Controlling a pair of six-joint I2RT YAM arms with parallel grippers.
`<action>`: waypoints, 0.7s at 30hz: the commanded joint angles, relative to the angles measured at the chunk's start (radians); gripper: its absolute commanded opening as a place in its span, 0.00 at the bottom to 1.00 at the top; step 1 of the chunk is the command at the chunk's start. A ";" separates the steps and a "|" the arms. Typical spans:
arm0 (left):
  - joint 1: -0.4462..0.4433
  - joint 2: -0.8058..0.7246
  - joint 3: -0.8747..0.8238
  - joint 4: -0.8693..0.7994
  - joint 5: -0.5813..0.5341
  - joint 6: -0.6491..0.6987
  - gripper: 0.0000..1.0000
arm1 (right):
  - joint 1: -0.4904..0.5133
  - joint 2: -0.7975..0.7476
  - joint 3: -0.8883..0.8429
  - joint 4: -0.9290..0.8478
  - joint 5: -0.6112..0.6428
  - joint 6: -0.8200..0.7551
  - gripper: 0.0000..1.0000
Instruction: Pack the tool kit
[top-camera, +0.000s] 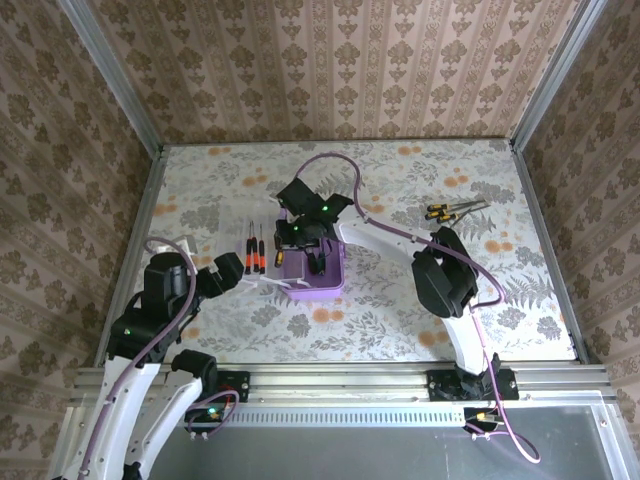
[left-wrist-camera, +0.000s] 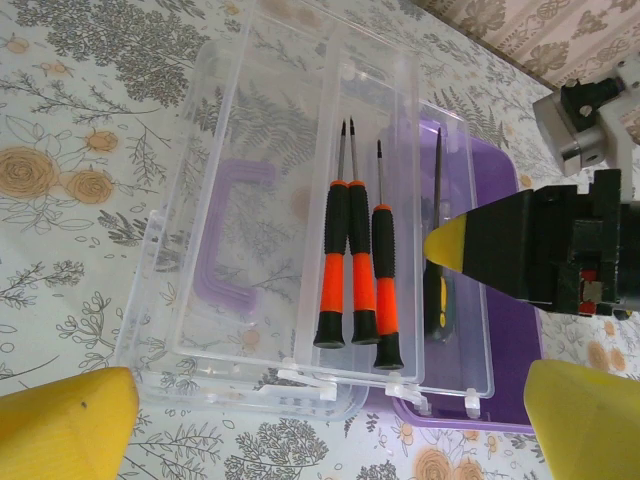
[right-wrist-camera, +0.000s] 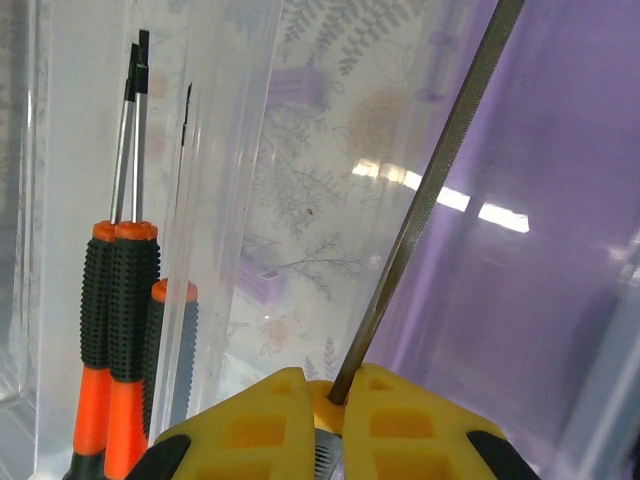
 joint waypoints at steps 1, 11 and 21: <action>0.009 0.012 -0.003 -0.017 0.008 0.004 1.00 | 0.006 0.022 0.016 0.080 -0.081 0.006 0.11; 0.017 0.057 -0.003 0.016 0.032 0.009 1.00 | 0.008 0.051 0.004 0.123 -0.132 -0.008 0.16; 0.024 0.091 0.000 0.040 0.054 0.012 1.00 | 0.004 0.030 0.011 0.101 -0.132 -0.018 0.35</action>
